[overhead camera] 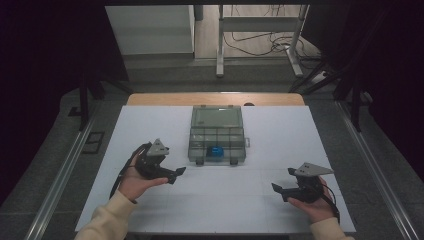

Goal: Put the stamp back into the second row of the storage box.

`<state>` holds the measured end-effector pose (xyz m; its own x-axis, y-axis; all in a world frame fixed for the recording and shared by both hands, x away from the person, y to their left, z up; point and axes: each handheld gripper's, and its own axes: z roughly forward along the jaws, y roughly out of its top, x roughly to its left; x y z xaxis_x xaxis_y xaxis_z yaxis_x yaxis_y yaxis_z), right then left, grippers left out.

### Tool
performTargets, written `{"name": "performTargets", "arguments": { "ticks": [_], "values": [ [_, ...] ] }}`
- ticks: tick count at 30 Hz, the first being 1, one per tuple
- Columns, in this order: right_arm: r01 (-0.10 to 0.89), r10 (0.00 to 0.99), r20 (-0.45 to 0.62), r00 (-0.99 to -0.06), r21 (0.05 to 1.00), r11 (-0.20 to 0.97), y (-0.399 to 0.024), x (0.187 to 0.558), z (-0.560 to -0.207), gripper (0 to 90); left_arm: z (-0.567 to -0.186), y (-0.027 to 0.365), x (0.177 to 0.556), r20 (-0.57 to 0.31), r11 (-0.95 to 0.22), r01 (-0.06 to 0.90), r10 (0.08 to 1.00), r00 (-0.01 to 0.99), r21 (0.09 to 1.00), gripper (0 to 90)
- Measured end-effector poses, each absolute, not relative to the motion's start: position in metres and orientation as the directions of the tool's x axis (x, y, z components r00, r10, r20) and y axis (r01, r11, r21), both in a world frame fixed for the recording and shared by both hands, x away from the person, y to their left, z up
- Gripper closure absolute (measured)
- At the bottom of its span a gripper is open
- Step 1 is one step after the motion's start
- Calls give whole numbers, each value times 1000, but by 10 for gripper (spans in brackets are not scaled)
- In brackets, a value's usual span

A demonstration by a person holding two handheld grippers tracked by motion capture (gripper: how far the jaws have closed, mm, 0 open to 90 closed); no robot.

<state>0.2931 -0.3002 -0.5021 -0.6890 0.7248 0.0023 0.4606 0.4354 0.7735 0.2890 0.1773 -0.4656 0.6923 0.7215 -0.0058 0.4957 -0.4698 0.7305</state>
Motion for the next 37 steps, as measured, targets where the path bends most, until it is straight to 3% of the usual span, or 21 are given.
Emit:
{"name": "performTargets", "arguments": {
  "ticks": [14, 37],
  "values": [
    [462, 728, -1, -685, 773, 435, -301, 295, -502, 145, -494, 225, 253, -71, -343, 568, 810, 582, 748, 105],
    [454, 726, -6, -687, 777, 436, -301, 296, -503, 147, -505, 216, 261, -46, -380, 568, 802, 596, 730, 105]
  ]
}}
